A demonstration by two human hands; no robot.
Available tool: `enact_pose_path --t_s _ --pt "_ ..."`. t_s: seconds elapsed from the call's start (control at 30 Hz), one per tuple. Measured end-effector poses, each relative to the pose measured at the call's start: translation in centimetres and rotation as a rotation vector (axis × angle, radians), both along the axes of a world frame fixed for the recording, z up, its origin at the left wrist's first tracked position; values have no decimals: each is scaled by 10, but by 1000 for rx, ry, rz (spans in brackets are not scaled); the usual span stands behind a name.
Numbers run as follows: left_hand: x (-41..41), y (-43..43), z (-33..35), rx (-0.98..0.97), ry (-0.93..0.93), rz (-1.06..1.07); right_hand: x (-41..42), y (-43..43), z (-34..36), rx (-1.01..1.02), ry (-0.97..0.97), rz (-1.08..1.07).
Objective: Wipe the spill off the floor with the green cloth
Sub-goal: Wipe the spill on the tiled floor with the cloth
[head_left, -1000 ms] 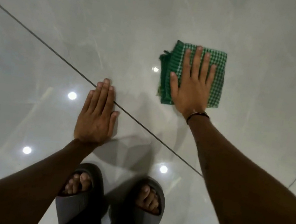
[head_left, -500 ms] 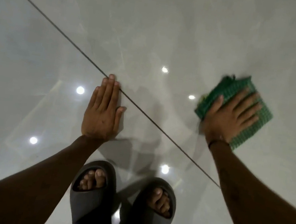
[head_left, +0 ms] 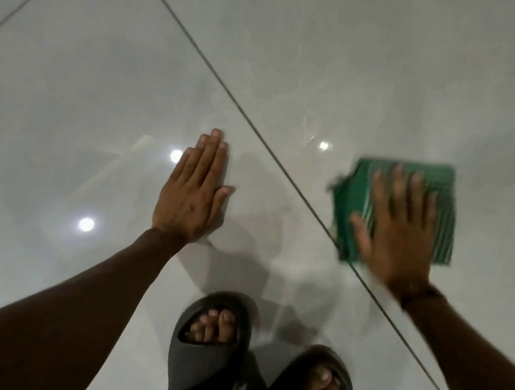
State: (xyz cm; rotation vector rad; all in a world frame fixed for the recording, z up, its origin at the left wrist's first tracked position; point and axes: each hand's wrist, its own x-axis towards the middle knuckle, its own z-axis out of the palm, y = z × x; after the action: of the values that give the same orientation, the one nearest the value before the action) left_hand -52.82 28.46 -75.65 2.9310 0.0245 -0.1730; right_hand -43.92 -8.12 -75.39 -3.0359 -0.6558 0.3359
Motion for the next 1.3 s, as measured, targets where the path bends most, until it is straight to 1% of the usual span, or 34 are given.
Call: enact_pose_path --t_s 0.07,0.13,0.2,0.27,0.33,0.37,0.4,0.47,0.5,0.57,0.6,0.67,0.7,0.73,0.77,0.8,0.87,0.93,1.03,1.07,1.1,1.17,1.23,1.3 --pt "-2 2 -2 -32 8 75 47 56 0 7 -53 -168" --pt "-18 7 3 -51 74 215 69 131 4 79 -40 -207" --pt "-30 17 9 -7 120 296 63 196 10 130 18 -137" --pt "-39 28 14 -6 150 336 25 230 12 150 66 107" --pt "-44 35 14 -19 154 326 -22 224 10 150 90 356" --pt "-46 37 13 -21 159 302 -39 205 9 149 96 434" --pt "-50 36 11 -14 163 285 -50 179 6 156 98 469" --pt "-55 35 6 15 154 280 -47 121 0 148 93 453" --pt "-55 33 4 15 151 289 -33 96 -2 117 83 410" --pt "-55 27 3 2 153 320 16 72 -3 67 35 196" --pt "-52 23 3 -2 150 332 43 78 -2 63 13 73" --pt "-46 17 5 -32 152 341 82 116 6 70 -7 -131" --pt "-43 14 6 -58 155 344 91 140 10 78 8 -186" --pt "-39 11 8 -74 160 351 92 162 11 84 31 -179" --pt "-35 8 10 -76 165 356 86 178 11 90 57 -96" --pt "-30 4 12 -78 169 356 73 186 8 84 57 33" --pt "-17 -11 18 -92 174 368 30 172 3 69 52 253" --pt "-7 -27 27 -66 175 412 -18 141 5 90 89 290" --pt "4 -67 37 -87 113 412 -60 106 14 143 139 153" --pt "6 -83 39 -110 103 409 -64 101 18 173 139 47" --pt "6 -100 42 -139 126 416 -64 98 24 198 136 -106" --pt "10 -128 50 -217 244 462 -60 97 38 225 151 -417" --pt "22 -141 63 -329 390 572 -45 98 57 251 258 -539" --pt "39 -142 84 -526 534 712 -27 100 83 384 450 -683"
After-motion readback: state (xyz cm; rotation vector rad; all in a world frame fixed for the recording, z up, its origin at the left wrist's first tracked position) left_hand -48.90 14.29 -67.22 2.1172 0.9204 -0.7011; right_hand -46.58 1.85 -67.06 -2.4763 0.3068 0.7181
